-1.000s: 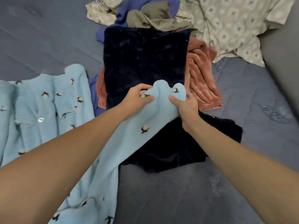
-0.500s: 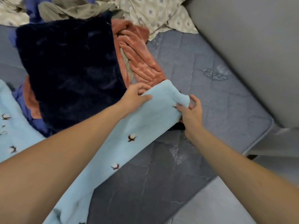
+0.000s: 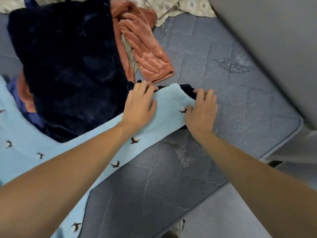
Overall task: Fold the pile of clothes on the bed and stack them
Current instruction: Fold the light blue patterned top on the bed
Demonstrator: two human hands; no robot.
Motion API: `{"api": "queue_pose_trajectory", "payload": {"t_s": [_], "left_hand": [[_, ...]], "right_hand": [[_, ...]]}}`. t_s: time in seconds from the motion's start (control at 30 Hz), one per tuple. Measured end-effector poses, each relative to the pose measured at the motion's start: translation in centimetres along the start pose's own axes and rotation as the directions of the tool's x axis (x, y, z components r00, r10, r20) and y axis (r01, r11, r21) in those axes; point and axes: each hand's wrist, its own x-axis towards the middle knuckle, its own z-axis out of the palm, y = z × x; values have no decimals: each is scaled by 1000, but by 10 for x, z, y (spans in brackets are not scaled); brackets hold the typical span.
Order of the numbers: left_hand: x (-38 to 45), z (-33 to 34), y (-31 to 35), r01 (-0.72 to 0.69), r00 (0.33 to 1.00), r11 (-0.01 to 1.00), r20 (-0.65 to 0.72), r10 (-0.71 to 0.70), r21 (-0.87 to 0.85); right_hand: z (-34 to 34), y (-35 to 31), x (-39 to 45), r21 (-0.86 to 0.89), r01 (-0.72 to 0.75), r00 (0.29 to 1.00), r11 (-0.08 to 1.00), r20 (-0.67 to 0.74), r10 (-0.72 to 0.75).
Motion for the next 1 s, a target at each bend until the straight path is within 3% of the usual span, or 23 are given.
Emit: {"api": "queue_pose_trajectory", "payload": {"t_s": [0.07, 0.1, 0.2, 0.27, 0.37, 0.43, 0.53, 0.57, 0.6, 0.67, 0.7, 0.73, 0.87, 1.0], "left_hand": [[-30, -4, -3, -32, 999, 999, -13, 32, 13], [-47, -3, -6, -23, 1000, 1000, -2, 23, 17], [-100, 2, -17, 76, 993, 996, 85, -79, 44], [-132, 6, -28, 151, 976, 984, 141, -164, 99], [-177, 8, -53, 206, 955, 953, 166, -245, 221], [-201, 6, -67, 233, 953, 941, 136, -271, 247], [-224, 0, -74, 304, 942, 925, 75, -329, 229], [-229, -1, -75, 315, 940, 923, 61, -335, 222], [-232, -2, -76, 314, 942, 926, 54, -332, 211], [-235, -7, -80, 309, 945, 934, 57, -323, 179], [-236, -10, -85, 320, 942, 933, 51, -332, 168], [-238, -13, -90, 342, 935, 926, 44, -353, 163], [-249, -30, -121, 410, 909, 899, 17, -417, 151], [-274, -55, -155, 422, 902, 894, 30, -431, 153]], "right_hand": [[0, -22, -10, -62, 273, 961, 960, -33, -276], [3, -33, -16, 13, 397, 918, 918, -9, -397], [24, -51, -31, 213, 584, 759, 783, 199, -620], [41, -44, -27, 139, 633, 695, 762, 331, -638], [58, -28, -12, 60, 588, 716, 807, 427, -553], [64, -27, -9, 32, 583, 742, 812, 386, -548], [65, -59, -32, 22, 523, 835, 852, 191, -517], [65, -76, -45, 56, 544, 826, 837, 140, -546], [66, -93, -59, 92, 620, 769, 779, 123, -627], [75, -121, -85, 118, 795, 569, 595, 196, -799], [81, -128, -95, 95, 838, 502, 537, 250, -828], [86, -133, -101, 55, 848, 492, 527, 289, -821], [95, -154, -110, -41, 776, 602, 629, 344, -720], [101, -208, -149, 43, 817, 536, 575, 314, -784]]}}
